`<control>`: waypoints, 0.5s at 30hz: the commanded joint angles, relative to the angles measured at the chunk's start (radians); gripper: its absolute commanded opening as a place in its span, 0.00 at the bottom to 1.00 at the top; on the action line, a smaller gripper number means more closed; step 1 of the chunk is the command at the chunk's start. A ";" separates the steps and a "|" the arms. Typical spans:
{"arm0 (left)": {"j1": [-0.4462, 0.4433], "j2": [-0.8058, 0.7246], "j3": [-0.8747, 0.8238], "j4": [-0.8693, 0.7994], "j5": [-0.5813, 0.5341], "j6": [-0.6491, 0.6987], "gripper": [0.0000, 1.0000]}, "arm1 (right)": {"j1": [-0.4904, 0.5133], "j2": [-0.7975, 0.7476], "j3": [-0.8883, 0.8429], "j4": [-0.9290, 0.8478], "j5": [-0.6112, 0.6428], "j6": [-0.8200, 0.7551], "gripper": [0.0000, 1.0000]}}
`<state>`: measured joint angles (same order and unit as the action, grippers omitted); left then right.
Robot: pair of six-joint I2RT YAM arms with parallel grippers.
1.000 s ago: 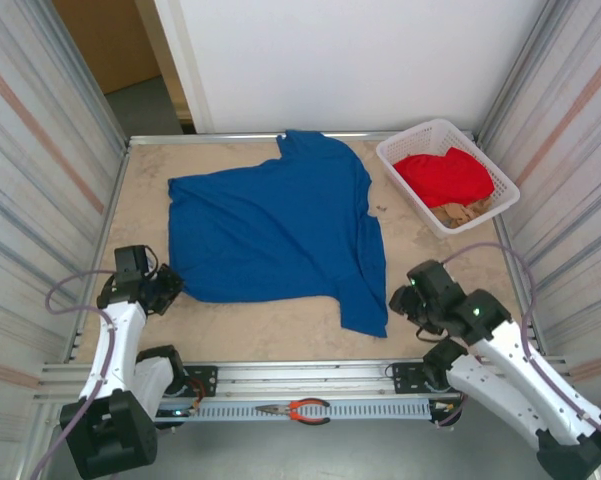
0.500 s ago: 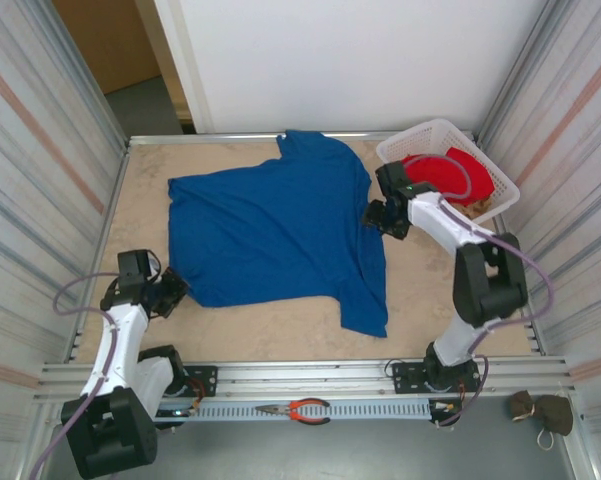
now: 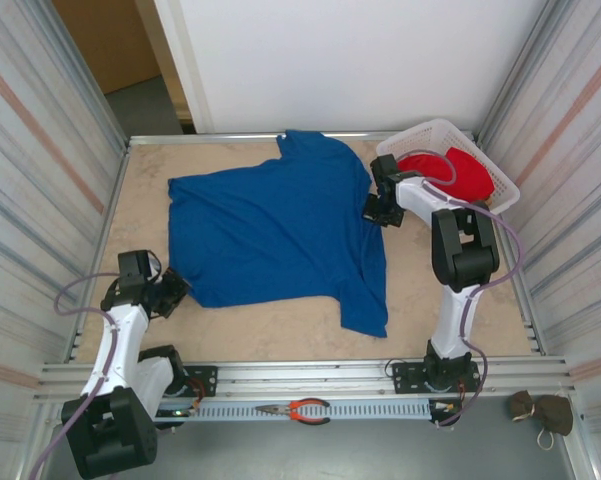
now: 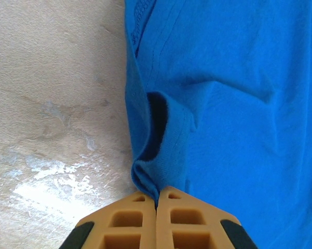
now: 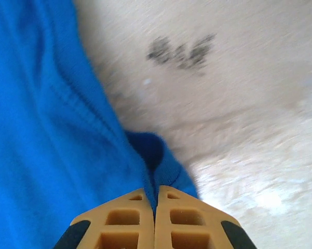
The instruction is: Fold the inside-out t-shirt
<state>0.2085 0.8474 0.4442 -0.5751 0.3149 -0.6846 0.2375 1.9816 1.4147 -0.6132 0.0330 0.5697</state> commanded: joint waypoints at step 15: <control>-0.002 0.004 -0.009 -0.002 0.001 0.008 0.00 | -0.133 -0.096 -0.107 -0.034 0.039 0.051 0.50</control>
<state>0.2085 0.8482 0.4442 -0.5755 0.3145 -0.6846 0.1280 1.9251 1.3193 -0.6289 0.0711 0.5983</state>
